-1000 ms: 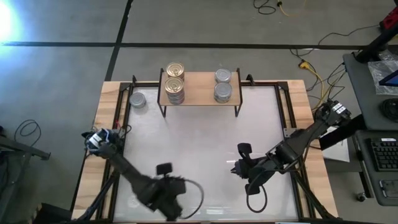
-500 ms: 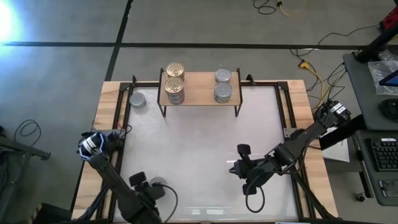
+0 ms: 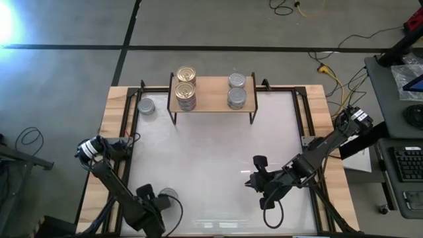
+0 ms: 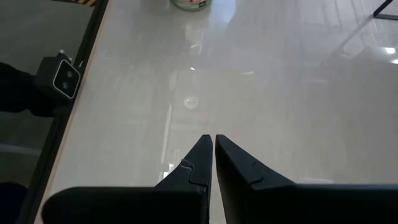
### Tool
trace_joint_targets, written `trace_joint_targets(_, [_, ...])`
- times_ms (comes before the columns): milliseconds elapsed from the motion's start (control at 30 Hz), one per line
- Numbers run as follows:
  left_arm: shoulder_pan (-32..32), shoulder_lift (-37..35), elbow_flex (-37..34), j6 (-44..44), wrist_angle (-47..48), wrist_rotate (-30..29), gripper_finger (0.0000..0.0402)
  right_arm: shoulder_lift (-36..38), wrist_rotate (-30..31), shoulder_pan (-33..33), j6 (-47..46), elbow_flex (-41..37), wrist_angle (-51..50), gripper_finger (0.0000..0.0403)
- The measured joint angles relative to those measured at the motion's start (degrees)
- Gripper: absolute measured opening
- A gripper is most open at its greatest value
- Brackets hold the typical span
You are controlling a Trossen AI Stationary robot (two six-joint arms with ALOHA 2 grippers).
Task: Stack canned seafood by type on shelf
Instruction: Stack the green tuna can on top of the other green tuna on the shelf
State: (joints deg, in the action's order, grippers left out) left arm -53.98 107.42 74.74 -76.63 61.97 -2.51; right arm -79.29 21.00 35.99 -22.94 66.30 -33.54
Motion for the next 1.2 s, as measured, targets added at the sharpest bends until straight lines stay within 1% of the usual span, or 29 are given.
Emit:
trace_joint_targets(67, [0.0,-0.3,-2.1,0.4,-1.1,-1.5,0.0199,0.0,0.0,0.0,0.0,0.0,0.0,0.0013])
trace_joint_targets(233, [0.2,0.3,-4.0,0.2,-2.5,-0.9,0.0184,0.0,0.0,0.1,-0.3,0.0,0.0,0.0013])
trace_joint_targets(333, [0.3,0.8,-3.8,0.9,-2.4,0.1,0.0175,0.0,0.0,0.1,-0.1,0.0,0.0,0.0013])
trace_joint_targets(467, [0.5,1.8,-2.8,-0.4,-2.6,-1.0,0.0165,0.0,0.0,0.1,0.3,0.0,0.0,0.0013])
trace_joint_targets(667, [2.4,2.1,-2.3,4.5,-4.8,-2.7,0.0162,0.0,0.0,0.1,0.4,0.0,0.7,0.0013])
trace_joint_targets(967, [9.3,1.6,-3.9,17.1,-15.6,-6.5,0.0161,0.0,0.0,0.3,1.2,-0.1,2.4,0.0013])
trace_joint_targets(1100, [13.2,1.6,-5.2,23.1,-20.5,-9.3,0.0161,0.0,0.0,0.8,0.4,-1.1,2.5,0.0013])
trace_joint_targets(1200, [15.8,1.6,-5.6,28.1,-25.1,-12.9,0.0161,0.0,-0.1,1.0,-0.5,-2.8,2.6,0.0013])
